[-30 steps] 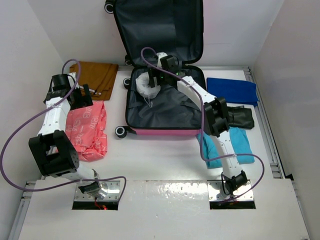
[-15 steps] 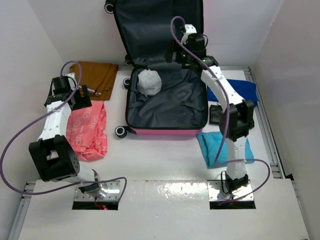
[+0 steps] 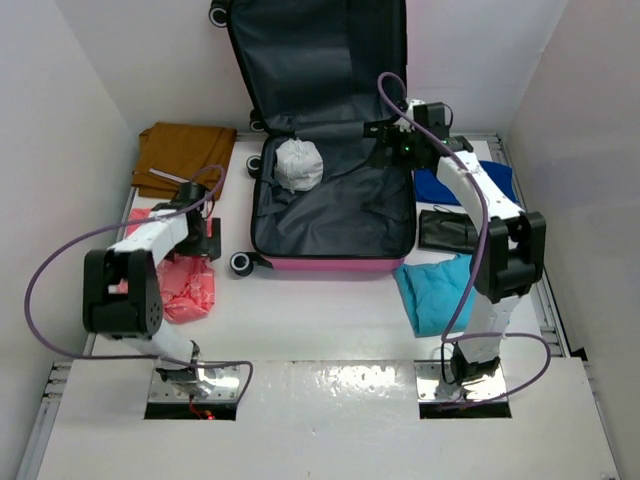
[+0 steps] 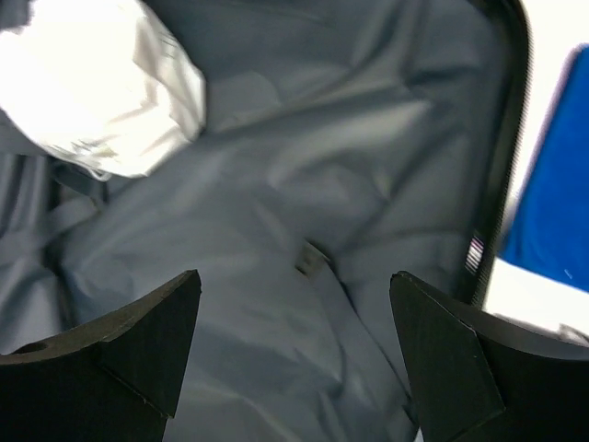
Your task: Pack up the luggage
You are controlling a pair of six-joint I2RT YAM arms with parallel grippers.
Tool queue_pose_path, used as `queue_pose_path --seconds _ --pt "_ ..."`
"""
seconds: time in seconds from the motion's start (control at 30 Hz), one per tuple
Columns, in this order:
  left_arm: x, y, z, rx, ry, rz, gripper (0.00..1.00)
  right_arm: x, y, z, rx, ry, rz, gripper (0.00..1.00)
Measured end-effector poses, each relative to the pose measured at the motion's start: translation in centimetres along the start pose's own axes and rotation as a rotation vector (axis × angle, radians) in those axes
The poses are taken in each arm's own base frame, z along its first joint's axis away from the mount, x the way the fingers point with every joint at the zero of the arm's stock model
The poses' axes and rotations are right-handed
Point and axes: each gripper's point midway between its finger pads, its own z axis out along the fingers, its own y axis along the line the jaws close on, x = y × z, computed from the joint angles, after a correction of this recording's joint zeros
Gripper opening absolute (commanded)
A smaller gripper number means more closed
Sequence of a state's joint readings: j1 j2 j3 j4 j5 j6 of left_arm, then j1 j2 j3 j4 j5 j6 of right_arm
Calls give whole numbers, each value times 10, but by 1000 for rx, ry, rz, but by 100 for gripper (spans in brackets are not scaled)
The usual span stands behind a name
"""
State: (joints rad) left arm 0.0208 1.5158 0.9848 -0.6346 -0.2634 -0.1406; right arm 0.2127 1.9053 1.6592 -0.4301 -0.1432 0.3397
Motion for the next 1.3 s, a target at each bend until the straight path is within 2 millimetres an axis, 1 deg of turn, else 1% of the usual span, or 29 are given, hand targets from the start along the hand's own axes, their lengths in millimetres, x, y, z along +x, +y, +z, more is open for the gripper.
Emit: queue_pose_path --seconds 0.07,0.13,0.23,0.27,0.3,0.33,0.37,0.43,0.47,0.53,0.57,0.63,0.7,0.77,0.83,0.9,1.0,1.07,1.1,1.17,1.2,1.23,1.27,1.3 --pt "8 -1 15 -55 53 2 100 6 -10 -6 17 14 14 83" --pt "16 2 28 -122 98 12 100 9 -12 -13 19 21 17 83" --pt "18 4 38 -188 127 27 100 6 -6 -18 2 13 7 83" --pt "16 5 38 -203 131 31 100 5 -6 -19 -1 10 4 83" --pt "14 5 39 -211 129 31 99 5 -5 -20 -2 9 1 83" --pt "13 6 40 -219 130 31 95 4 -4 -20 -6 8 -2 82" --pt "11 6 40 -225 128 31 84 4 -4 -21 -7 8 -5 80" --pt "11 7 43 -221 133 28 64 5 -4 -21 -8 10 -9 78" --pt "11 7 45 -212 138 30 42 5 -4 -21 -7 12 -12 75" --pt "13 9 48 -179 151 28 23 5 -5 -21 -7 13 -11 73" --pt "13 10 49 -161 157 28 4 6 -5 -21 -7 16 -12 71" --pt "12 15 49 -129 160 23 0 10 -5 -22 -10 23 -12 70" --pt "10 19 46 -91 153 12 0 16 -5 -25 -18 36 -12 69" --pt "6 22 39 -45 132 3 0 21 -5 -30 -22 51 -13 67" --pt "-5 25 23 10 75 -13 0 24 -6 -35 -25 61 -18 66" --pt "-27 28 -6 60 -28 -22 0 25 -6 -40 -31 65 -17 66" --pt "-73 24 -57 122 -229 1 0 29 -12 -50 -29 72 -8 65" --pt "-104 12 -95 162 -373 43 0 32 -17 -56 -25 74 5 63" --pt "-119 2 -116 190 -449 71 0 33 -20 -60 -25 75 12 63" --pt "-138 -23 -151 243 -558 140 0 37 -27 -66 -16 78 32 62" --pt "-145 -38 -167 273 -605 181 0 39 -31 -68 -12 81 44 62" --pt "-151 -60 -183 314 -655 238 0 40 -35 -71 -9 82 57 62" --pt "-152 -69 -189 328 -673 260 0 41 -39 -74 -5 79 72 62" --pt "-152 -87 -198 353 -701 314 0 41 -44 -77 2 76 90 62"
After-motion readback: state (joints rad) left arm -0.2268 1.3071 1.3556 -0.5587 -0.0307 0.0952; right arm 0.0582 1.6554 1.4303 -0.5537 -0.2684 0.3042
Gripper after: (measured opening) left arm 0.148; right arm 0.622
